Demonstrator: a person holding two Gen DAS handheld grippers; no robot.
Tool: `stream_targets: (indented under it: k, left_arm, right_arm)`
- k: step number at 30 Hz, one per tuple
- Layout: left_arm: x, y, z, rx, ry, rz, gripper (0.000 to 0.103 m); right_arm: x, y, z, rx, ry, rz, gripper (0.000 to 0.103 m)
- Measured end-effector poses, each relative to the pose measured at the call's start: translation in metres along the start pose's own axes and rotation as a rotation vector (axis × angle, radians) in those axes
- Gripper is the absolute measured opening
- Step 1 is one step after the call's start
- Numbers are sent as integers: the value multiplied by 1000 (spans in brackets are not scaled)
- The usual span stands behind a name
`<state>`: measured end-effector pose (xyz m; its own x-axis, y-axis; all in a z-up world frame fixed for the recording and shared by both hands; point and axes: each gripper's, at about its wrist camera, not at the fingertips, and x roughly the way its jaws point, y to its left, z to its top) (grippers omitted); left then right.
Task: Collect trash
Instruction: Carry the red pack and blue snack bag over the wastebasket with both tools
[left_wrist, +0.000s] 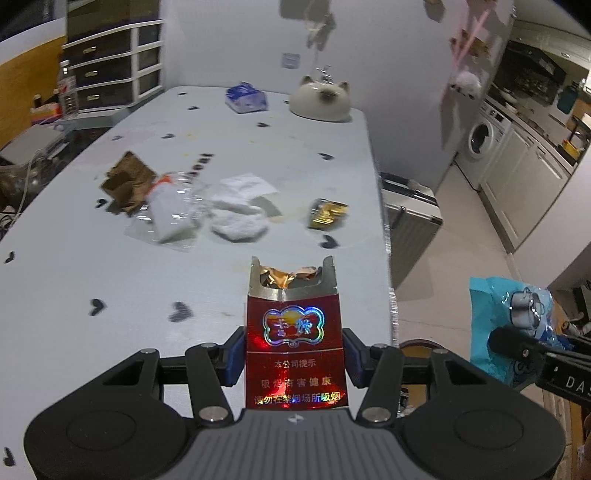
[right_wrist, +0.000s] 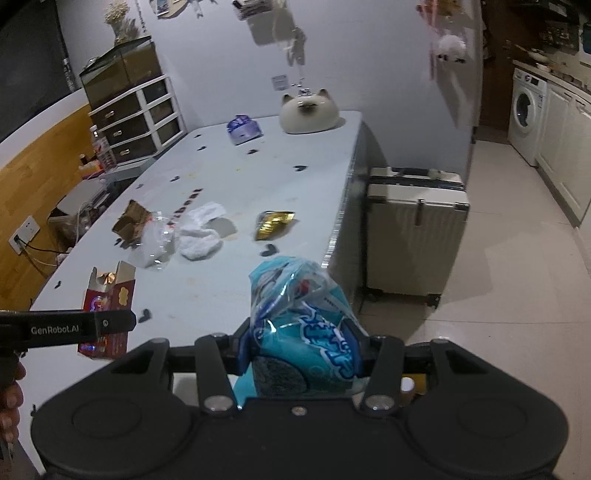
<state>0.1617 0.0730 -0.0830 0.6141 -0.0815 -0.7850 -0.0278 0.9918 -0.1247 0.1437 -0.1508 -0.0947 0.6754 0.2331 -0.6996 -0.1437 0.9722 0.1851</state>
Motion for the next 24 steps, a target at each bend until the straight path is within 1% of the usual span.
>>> stream_targets:
  k: [4,10,14,18,24]
  left_arm:
    - [14,-38,1,6,20,-1,53]
    - [51,-103,5,17,68,6,53]
    - [83,-145,3,8,116,3,53]
    - [121,-184,1,28,177,-5,53]
    - [179,-227,-4,52,272,-30,53]
  right_arm:
    - [3,-41,2,19,13,-6,50]
    - [15,-112,13,28,42,-6,50]
    - [34,-161,14,32,89,-13,50]
    - [50,-208,14,57,127,-46,50]
    - [79,-263,1,107,204,-86,50]
